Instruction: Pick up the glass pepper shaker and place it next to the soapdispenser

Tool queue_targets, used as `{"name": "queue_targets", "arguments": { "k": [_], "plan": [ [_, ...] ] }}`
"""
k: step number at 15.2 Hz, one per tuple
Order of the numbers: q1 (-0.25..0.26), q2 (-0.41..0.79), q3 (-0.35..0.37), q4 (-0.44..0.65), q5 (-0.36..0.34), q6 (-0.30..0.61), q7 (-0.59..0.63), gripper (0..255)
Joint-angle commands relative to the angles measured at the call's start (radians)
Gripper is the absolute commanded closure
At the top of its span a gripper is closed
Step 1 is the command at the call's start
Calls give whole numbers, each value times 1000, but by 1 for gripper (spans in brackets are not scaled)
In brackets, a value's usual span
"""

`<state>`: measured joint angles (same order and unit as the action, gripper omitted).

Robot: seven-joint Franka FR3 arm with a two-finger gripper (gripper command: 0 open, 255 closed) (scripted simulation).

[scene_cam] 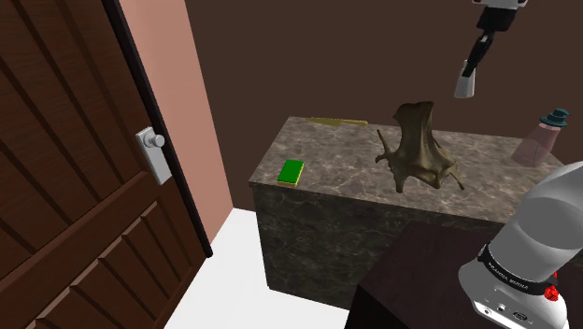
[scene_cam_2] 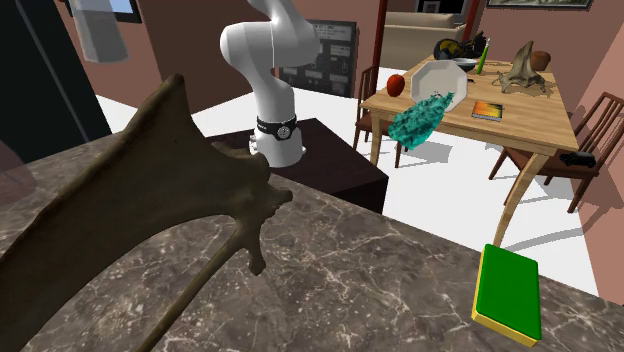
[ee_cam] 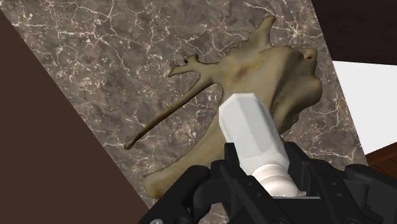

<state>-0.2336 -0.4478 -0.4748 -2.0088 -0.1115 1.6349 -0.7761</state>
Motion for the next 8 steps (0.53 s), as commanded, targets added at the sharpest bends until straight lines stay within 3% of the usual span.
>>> {"name": "queue_targets", "arguments": {
  "k": [1,8],
  "plan": [
    [-19,-24,-28,-9,-20,-11,-42,255],
    [-68,-38,-151,23,-73,-42,-205,255]
  ]
}}
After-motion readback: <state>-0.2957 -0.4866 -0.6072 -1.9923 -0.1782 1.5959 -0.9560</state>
